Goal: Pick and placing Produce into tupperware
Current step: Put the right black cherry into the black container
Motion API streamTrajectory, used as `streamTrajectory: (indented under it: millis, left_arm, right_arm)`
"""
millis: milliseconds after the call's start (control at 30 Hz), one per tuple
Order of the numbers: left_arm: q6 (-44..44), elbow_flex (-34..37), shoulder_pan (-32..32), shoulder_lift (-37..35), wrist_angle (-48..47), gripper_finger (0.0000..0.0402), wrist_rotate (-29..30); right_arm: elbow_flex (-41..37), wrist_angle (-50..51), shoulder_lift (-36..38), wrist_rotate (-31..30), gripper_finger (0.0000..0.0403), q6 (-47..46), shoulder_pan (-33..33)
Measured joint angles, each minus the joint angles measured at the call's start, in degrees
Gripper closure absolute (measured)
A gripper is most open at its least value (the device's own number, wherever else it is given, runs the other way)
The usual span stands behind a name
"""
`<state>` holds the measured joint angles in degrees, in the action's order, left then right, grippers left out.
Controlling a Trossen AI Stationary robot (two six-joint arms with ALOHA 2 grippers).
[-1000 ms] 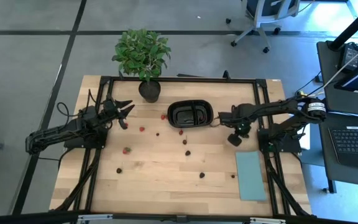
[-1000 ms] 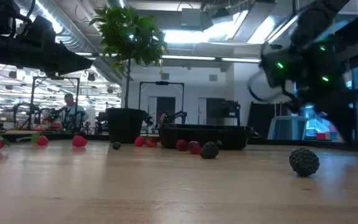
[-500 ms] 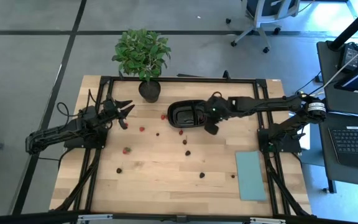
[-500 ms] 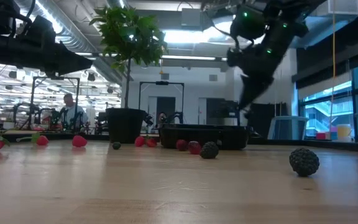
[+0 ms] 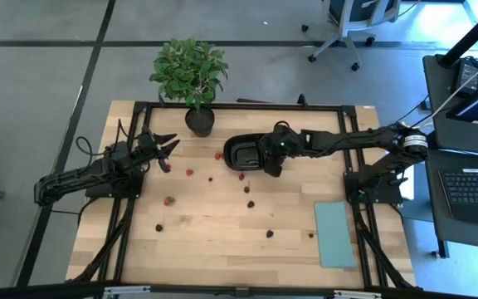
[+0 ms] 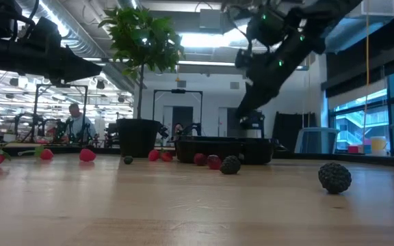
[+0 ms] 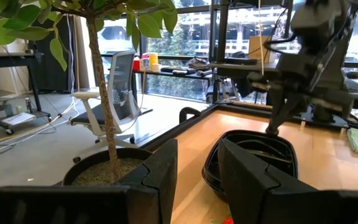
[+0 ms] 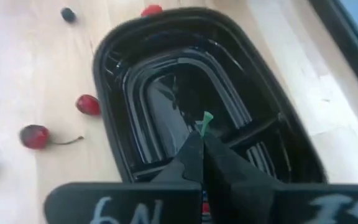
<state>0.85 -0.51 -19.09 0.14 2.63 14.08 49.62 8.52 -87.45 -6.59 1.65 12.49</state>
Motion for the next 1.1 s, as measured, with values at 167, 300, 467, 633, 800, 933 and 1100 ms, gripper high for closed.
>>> streamTrajectory:
  millis: [167,300,467,633,800,933,1100]
  left_arm:
    - [0.01,0.00,0.00,-0.01,0.01,0.0292,0.00]
    - [0.01,-0.01,0.00,0.00,0.00,0.0291,0.01]
    - [0.01,-0.01,0.00,0.00,0.02,0.0292,0.01]
    - [0.01,0.00,0.00,0.00,0.00,0.0291,0.01]
    - [0.01,-0.01,0.00,0.00,0.01,0.0292,0.01]
    - [0.01,-0.02,0.00,-0.02,0.00,0.0292,0.01]
    - [0.00,-0.02,0.00,0.00,0.00,0.0292,0.01]
  right_arm:
    - [-5.74,-8.63,-0.57,0.02,0.0401,0.00,1.03]
    - [-8.31,-12.80,-0.10,0.02,0.0400,-0.02,2.25]
    - [-11.01,-15.25,-0.06,0.02,0.0401,-1.03,3.60]
    - [-13.77,-18.80,-0.06,0.04,0.0400,-1.66,3.93]
    - [-14.44,-20.10,-0.06,0.09,0.0399,-2.89,3.91]
    - [-14.44,-20.29,-0.06,0.09,0.0399,-2.82,3.91]
    - [-14.44,-20.29,-0.06,0.09,0.0387,-2.86,3.91]
